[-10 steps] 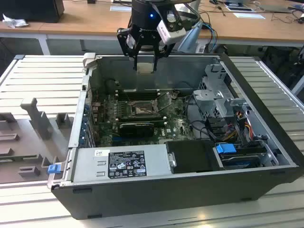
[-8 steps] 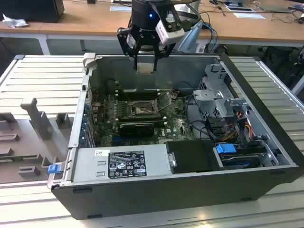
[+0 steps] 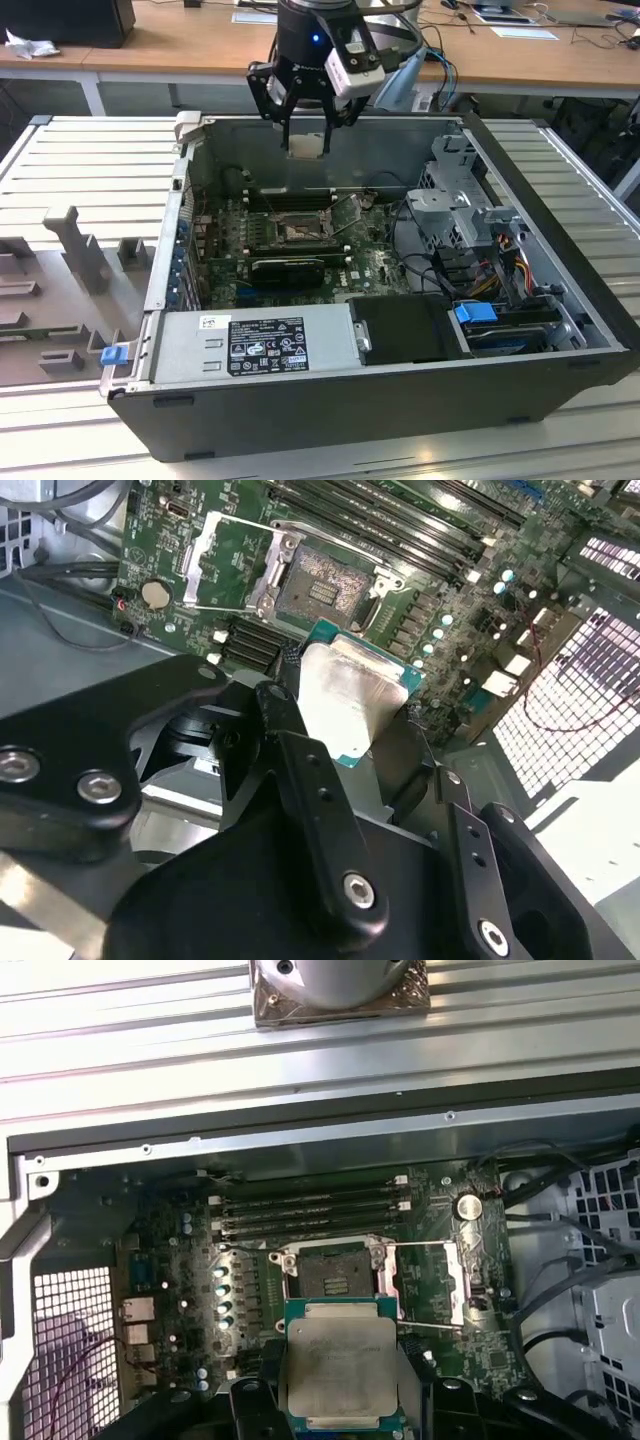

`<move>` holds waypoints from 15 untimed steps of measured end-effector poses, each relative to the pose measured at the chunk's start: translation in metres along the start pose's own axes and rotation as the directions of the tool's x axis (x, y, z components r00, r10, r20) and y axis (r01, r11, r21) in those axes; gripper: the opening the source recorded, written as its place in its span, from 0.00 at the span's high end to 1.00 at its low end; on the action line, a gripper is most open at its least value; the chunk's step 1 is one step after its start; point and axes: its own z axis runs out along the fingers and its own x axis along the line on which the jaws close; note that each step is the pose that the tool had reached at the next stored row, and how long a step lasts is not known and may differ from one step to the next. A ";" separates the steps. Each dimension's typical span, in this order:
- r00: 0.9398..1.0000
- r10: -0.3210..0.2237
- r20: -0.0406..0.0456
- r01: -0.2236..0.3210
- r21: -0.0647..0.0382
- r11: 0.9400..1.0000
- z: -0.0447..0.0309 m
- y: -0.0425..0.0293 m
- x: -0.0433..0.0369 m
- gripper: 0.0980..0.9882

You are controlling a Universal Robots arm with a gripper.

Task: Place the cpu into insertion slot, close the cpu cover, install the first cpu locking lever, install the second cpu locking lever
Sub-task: 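Place the cpu into insertion slot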

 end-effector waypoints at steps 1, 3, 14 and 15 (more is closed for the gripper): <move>1.000 0.012 0.001 -0.012 0.000 1.000 0.0002 0.0000 0.0000 0.52; 0.998 0.060 0.005 -0.060 -0.001 0.998 0.0013 -0.0001 0.0000 0.52; 0.985 0.174 0.015 -0.174 -0.005 0.985 0.0030 -0.0003 0.0000 0.52; 0.983 0.183 0.016 -0.182 -0.005 0.983 0.0031 -0.0003 0.0000 0.52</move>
